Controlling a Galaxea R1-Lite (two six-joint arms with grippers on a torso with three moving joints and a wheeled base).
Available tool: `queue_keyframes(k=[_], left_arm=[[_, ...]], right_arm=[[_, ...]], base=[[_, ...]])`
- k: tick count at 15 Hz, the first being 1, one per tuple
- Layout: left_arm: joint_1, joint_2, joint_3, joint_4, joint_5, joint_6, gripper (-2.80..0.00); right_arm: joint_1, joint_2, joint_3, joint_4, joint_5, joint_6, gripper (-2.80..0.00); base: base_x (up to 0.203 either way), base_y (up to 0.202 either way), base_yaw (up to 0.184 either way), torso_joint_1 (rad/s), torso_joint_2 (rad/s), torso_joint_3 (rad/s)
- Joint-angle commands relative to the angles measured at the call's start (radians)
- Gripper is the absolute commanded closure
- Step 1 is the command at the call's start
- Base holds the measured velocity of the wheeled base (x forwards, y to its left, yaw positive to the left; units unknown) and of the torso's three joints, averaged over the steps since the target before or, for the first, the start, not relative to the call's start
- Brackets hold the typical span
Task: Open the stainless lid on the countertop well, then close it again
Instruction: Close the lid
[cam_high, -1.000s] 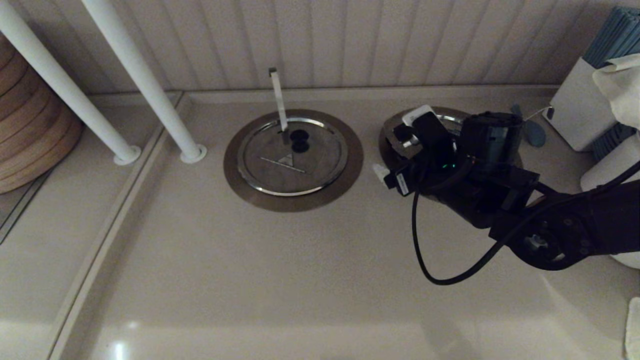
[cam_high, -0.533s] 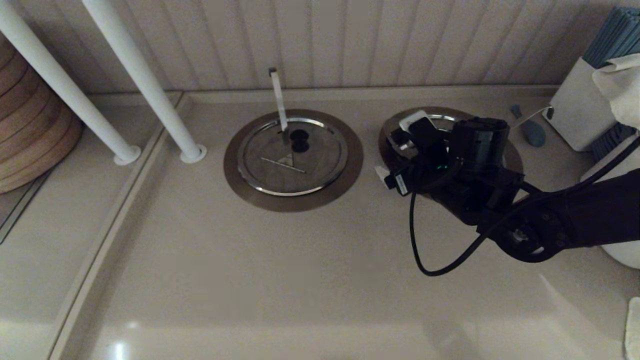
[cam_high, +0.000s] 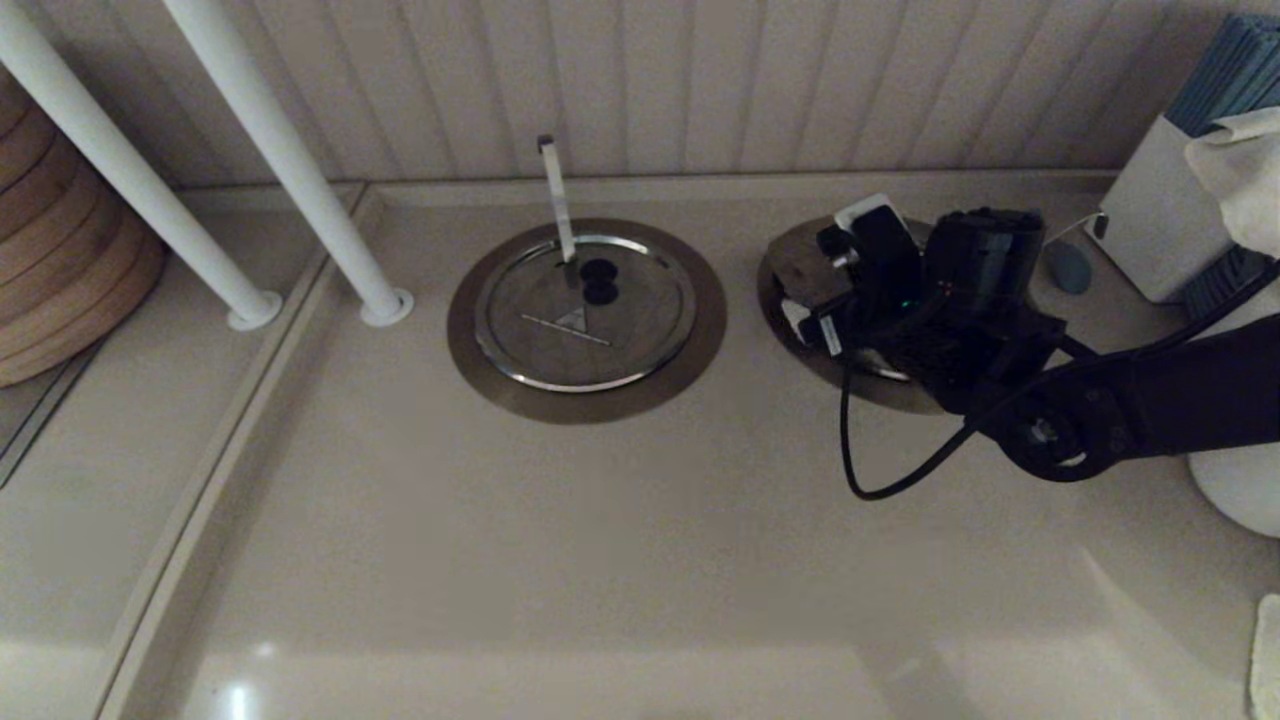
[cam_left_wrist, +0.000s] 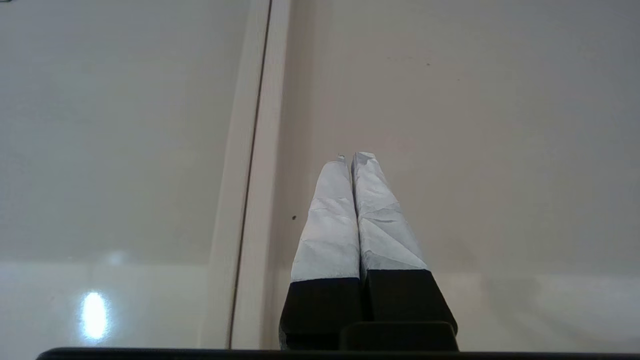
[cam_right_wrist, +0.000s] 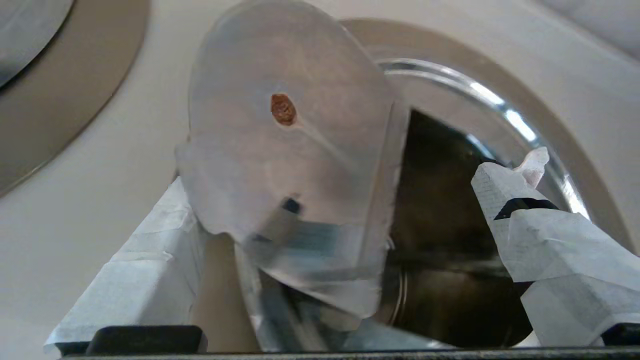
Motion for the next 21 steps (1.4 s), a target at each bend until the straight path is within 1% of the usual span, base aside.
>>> queue_keyframes(k=[1, 12, 21], left_arm=[[0.0, 0.0, 0.0, 0.0, 0.0, -0.001, 0.0], [0.0, 0.0, 0.0, 0.0, 0.0, -0.001, 0.0], [0.0, 0.0, 0.0, 0.0, 0.0, -0.001, 0.0]], right_arm=[[-0.02, -0.003, -0.016, -0.005, -0.002, -0.003, -2.8], [-0.036, -0.055, -0.019, -0.005, 0.0, -0.003, -2.8], [-0.104, -0.061, -0.064, 0.001, 0.001, -0.004, -2.8]], base=[[0.0, 0.0, 0.0, 0.0, 0.0, 0.0], [0.0, 0.0, 0.0, 0.0, 0.0, 0.0], [0.0, 0.0, 0.0, 0.0, 0.0, 0.0]])
